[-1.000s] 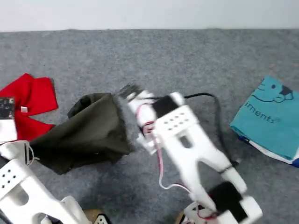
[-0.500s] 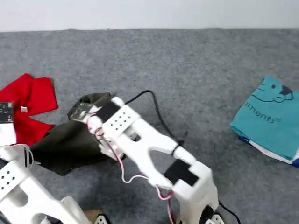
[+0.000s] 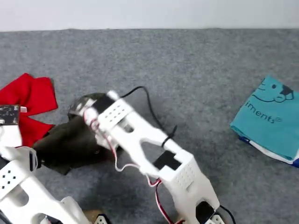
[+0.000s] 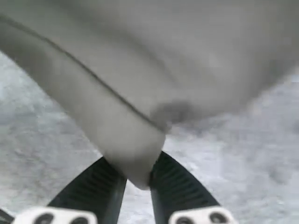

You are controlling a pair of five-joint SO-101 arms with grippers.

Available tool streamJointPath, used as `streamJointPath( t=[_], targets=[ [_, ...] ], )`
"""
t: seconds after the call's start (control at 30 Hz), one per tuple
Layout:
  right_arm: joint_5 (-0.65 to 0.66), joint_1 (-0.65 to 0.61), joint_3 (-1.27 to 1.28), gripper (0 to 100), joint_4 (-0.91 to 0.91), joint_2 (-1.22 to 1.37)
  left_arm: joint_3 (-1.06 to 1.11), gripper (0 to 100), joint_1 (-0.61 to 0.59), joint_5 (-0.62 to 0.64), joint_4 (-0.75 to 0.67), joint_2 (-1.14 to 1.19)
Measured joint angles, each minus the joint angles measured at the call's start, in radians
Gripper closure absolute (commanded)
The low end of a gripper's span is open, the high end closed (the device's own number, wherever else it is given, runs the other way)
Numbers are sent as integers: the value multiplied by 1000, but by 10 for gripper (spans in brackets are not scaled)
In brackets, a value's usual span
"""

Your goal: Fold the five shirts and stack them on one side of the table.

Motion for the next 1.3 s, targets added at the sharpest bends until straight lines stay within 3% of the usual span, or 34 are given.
streamJointPath(
  t=[0.23,0.77,1.0,1.3],
  targets=[
    [60,163,-203,988,100,-17,-83,798,114,0,61,0],
    [287,463,-187,988,101,-376,-373,798,532,183,77,0],
    [371,560,77,988,103,-423,-373,798,562,210,124,0],
    [468,595,382,988,103,-459,-324,798,562,210,149,0]
  ],
)
